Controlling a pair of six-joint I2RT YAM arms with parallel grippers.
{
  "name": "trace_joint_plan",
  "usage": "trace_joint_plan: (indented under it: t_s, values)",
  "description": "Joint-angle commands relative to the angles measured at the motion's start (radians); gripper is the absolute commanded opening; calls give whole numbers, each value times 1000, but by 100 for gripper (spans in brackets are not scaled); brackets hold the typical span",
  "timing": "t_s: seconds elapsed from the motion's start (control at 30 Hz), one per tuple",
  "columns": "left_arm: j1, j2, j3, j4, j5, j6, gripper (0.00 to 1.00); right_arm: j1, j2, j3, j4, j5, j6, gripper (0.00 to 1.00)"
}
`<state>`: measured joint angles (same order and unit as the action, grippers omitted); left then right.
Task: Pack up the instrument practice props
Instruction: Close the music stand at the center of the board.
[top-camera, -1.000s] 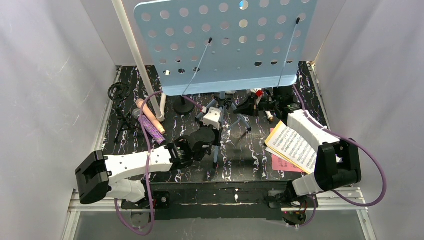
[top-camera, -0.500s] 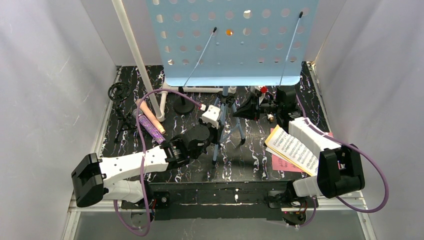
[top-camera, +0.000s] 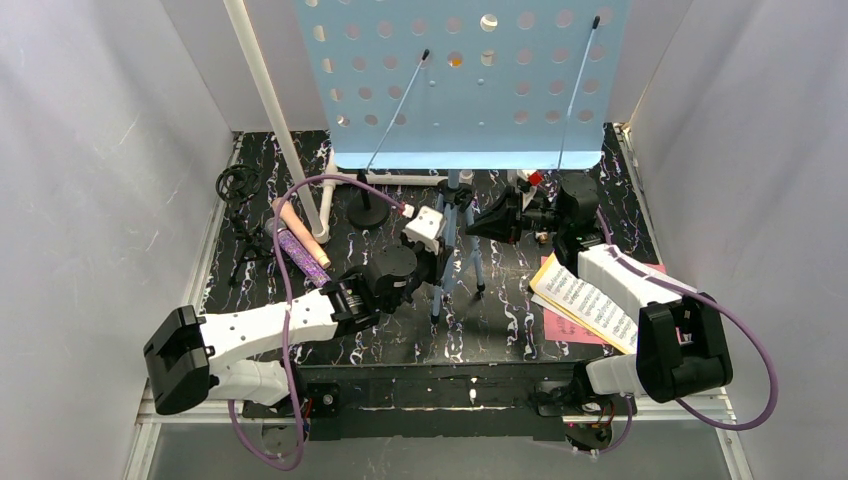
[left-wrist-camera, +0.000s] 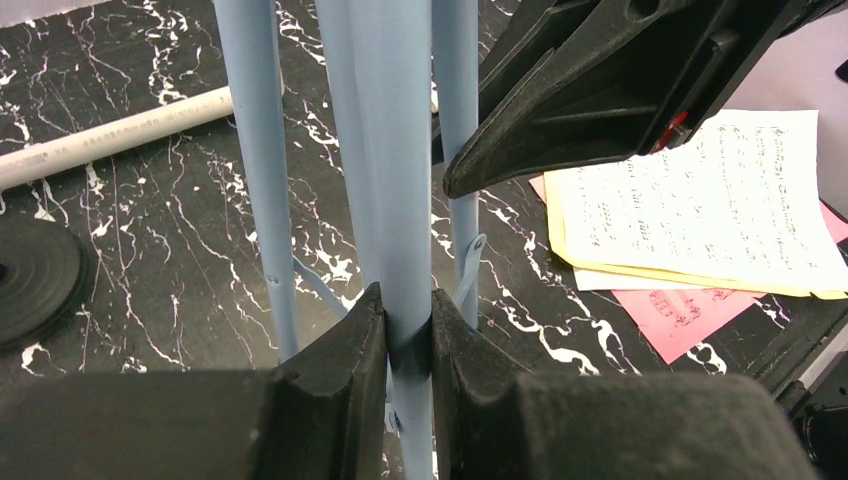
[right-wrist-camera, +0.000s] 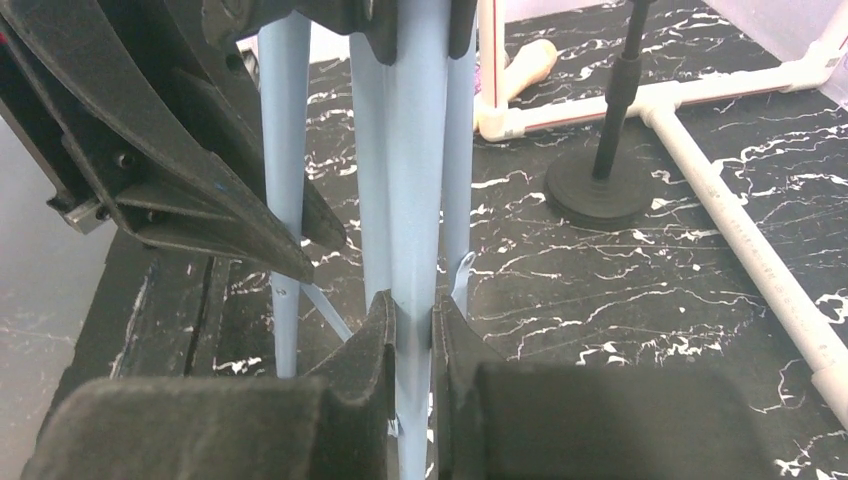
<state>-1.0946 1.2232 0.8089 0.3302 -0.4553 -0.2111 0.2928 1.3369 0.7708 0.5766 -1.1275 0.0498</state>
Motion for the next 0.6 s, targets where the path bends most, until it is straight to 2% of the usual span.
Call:
trace_joint_plan:
  t_s: [0.0,0.17,0.37,0.57]
  values:
    - [8,7,68,79,16,92,0,-9,-58,2,354,-10,139,1]
    - [8,38,86,94,42,117,0,-6,-60,-36,442,0,190,1]
    - [8,49,68,103,84,127,0,-6,-78,-57,436,-9,173,1]
    - [8,26,-15,107,71,84,0,-6,-104,-46,149,-36,-42,1]
